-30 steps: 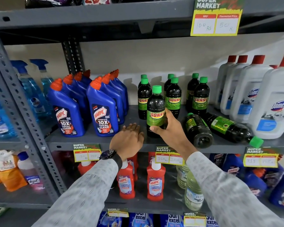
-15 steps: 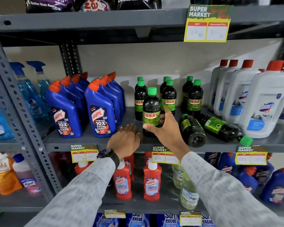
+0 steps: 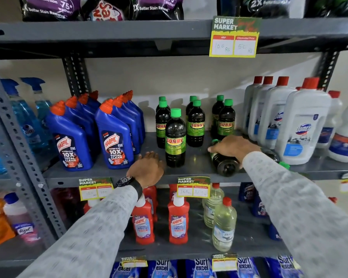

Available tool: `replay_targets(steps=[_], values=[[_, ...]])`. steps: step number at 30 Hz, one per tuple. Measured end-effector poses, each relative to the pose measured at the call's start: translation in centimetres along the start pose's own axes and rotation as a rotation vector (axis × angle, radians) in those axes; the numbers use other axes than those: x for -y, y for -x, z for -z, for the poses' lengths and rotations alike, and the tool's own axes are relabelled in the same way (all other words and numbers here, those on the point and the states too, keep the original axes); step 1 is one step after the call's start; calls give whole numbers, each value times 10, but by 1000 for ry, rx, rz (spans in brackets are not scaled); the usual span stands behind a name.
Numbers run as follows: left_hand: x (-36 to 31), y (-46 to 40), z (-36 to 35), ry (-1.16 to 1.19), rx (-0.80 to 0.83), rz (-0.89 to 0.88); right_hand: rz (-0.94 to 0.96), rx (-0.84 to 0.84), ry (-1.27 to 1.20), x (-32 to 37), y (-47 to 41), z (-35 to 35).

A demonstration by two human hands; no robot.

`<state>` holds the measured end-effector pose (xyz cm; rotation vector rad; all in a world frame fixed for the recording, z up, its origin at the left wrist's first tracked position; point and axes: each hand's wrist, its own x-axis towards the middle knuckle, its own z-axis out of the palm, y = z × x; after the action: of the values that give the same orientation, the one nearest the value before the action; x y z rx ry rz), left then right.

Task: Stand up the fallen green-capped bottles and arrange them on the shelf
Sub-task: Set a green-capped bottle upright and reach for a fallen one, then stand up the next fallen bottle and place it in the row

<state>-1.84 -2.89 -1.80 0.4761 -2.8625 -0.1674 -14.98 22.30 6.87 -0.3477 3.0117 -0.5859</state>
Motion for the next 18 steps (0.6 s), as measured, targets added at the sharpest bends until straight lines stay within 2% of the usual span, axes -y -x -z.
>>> replay_targets(steps=[4,8,15,18], values=[[0,-1,-2,-11,21,-4,-62,153,-322,-9,-3,-2],[-1,0,-3,-45,2,-28,-41,140,-479,-16,-3,-2],[2,0,-6,-83,-10,-45,125,-98,-838,2,-5,6],[3,-3,-8,-87,0,-36,165,-293,-813,15,1,-7]])
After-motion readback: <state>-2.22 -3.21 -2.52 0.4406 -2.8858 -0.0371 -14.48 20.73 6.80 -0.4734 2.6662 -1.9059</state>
